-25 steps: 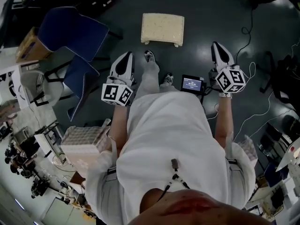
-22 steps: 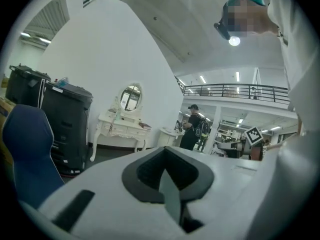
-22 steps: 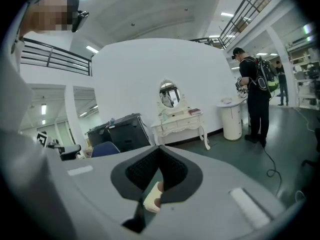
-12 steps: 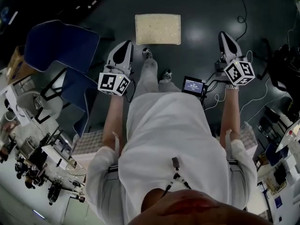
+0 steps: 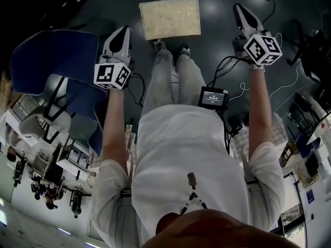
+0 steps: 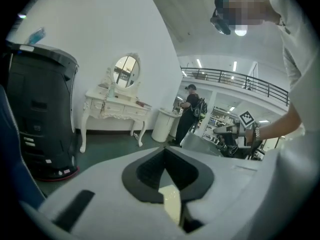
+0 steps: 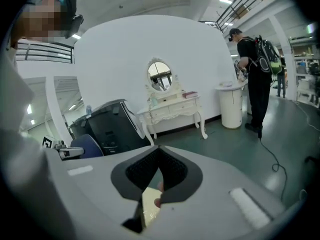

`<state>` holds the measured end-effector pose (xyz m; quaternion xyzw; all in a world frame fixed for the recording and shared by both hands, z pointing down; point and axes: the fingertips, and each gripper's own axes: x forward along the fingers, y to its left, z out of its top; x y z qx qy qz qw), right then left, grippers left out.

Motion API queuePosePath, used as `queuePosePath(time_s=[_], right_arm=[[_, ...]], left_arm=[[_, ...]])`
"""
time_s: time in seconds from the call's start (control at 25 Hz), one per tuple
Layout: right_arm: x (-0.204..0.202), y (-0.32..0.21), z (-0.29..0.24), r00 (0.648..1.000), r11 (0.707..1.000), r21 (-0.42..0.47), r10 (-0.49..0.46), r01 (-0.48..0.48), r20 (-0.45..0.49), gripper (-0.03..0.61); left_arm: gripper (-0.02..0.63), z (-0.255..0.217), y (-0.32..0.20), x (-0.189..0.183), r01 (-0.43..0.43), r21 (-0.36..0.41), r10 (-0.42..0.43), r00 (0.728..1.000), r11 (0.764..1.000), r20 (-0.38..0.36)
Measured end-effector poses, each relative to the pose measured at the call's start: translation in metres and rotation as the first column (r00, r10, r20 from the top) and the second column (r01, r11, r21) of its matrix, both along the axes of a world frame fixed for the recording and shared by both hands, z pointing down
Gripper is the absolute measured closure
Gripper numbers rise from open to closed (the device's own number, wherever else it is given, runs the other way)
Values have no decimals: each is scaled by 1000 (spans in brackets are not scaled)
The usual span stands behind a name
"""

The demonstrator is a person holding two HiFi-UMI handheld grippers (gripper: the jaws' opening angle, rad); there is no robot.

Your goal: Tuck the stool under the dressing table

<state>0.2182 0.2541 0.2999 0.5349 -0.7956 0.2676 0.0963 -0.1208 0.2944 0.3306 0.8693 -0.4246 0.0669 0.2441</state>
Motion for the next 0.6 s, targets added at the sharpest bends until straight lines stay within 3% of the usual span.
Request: queuePosePath(time_s=[0.36,0.6], right_arm=[[-44,28,212,999,966,-255,-43,44,9,571],[-37,52,325,999,934,-357,10,-24,-41,570]], left_arm=[[573,173,-2,24,-36,-216,42,999,976,24],[500,282,1,22,2,-325,17,998,946,57]])
